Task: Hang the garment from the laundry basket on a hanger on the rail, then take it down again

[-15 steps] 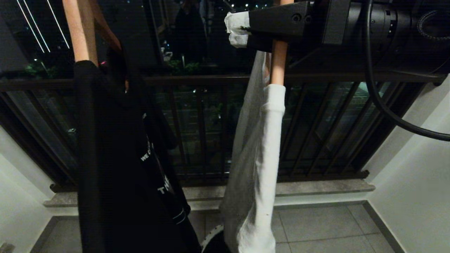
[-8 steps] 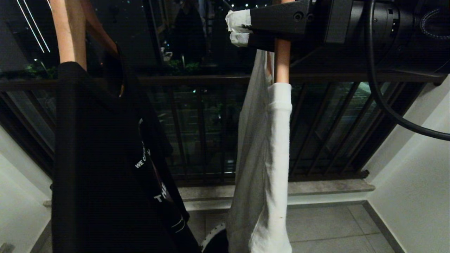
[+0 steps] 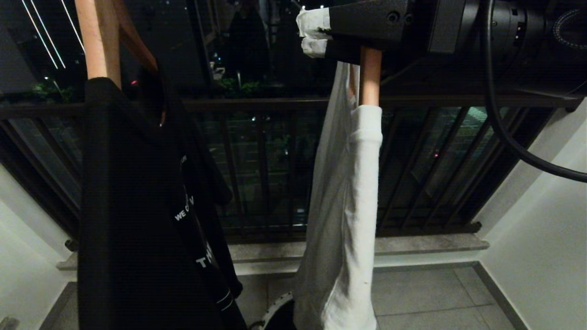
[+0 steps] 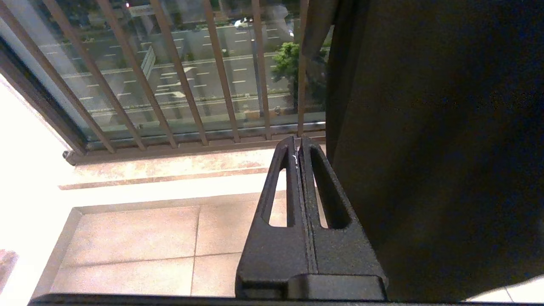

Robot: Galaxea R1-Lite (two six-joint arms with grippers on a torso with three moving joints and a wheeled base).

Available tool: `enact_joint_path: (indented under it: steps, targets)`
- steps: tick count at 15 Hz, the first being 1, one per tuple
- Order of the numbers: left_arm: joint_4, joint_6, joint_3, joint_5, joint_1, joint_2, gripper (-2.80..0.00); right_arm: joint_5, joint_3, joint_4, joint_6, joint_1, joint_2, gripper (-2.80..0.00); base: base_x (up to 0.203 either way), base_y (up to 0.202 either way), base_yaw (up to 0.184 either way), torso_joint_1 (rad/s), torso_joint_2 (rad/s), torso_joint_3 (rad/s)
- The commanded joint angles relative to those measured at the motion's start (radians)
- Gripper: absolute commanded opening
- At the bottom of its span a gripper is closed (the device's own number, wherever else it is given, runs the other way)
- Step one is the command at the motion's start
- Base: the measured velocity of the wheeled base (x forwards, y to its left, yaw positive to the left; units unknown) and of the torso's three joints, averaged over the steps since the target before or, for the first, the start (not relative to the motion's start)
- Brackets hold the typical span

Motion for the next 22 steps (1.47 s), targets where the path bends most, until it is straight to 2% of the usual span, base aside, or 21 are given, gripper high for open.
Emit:
enact_joint_path:
  steps: [1,22]
  targets:
    - [0.0,0.0,0.003,0.0,0.0,-0.001,-2.8,0.005,0.0,-0.002,0.002,0.001,-0.004,-2.8,0.0,0.0,0.0,0.0,0.0,0.0]
    - [0.0,0.0,0.003,0.0,0.0,-0.001,-2.8,0.008,-0.006,-0.045,0.003,0.001,-0.01,-2.8,0.0,0.0,0.0,0.0,0.0,0.0]
